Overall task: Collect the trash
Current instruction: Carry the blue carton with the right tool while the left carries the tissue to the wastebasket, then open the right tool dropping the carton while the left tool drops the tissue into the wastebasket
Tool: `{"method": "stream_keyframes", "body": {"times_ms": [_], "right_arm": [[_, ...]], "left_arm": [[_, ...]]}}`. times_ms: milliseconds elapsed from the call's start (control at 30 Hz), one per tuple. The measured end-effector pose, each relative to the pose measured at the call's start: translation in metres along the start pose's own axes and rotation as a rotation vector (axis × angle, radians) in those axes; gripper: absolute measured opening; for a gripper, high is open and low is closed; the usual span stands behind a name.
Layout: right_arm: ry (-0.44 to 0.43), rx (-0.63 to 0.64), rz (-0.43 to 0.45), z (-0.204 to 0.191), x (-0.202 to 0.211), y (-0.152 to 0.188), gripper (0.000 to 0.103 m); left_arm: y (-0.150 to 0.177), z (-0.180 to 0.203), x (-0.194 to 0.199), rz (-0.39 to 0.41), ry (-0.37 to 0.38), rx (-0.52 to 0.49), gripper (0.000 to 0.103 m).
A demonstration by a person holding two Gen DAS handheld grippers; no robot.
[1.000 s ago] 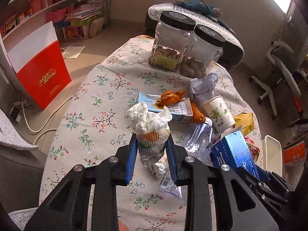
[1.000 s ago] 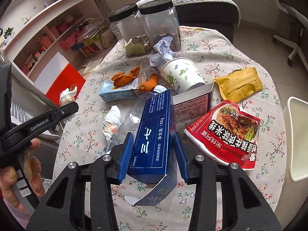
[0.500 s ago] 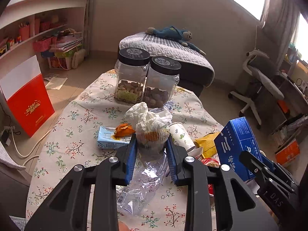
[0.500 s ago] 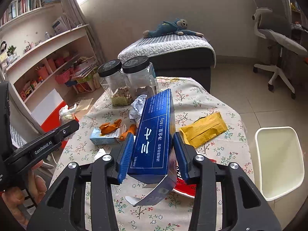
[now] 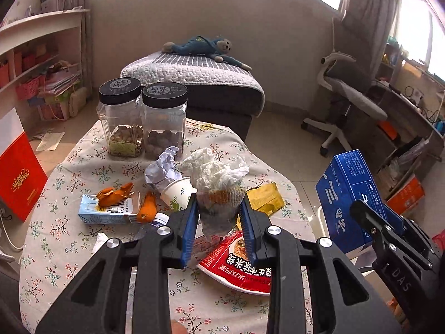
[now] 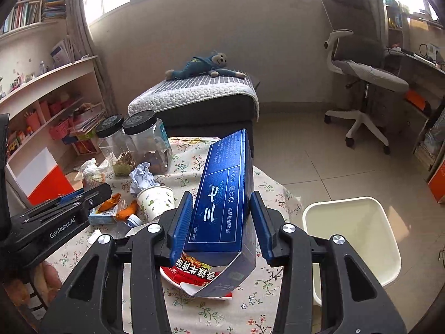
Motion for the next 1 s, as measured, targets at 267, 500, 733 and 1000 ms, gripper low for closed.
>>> {"method": "stream_keyframes", "body": {"times_ms": [267,500,733,1000], "right_arm": [[0.105,-0.046,0.011,0.065,0.004,-0.006,0.04],[0.177,-0.119,-0.039,0.12,-0.003,0.003,0.041],[0.268,-0.209,-0.019,0.165,0.009,0.001,0.066],[0.41,-0.296,0.048,0.224,0.036,-0.003,0.083]], "left_arm": [[0.011,0.055,-0.016,-0.021,0.061,-0.057,0.03],[0.022,0.102,-0.029,-0.05,0.122,-0.096,0.03],[0.031,0.158,-0.043,-0.093,0.218,-0.11,0.03],[0.044,0.213,-0.058,-0.148,0.303,-0.137,0.03]]}}
Point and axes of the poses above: each gripper's, at about its wrist camera, not at the fingertips, and x roughly against the way its jaws point, z to its right, y to its underside, the point moved 7 cm from there along -x, roughly the way its jaws point, and after that the axes turned 10 degrees about z, right-handed, at the moved point
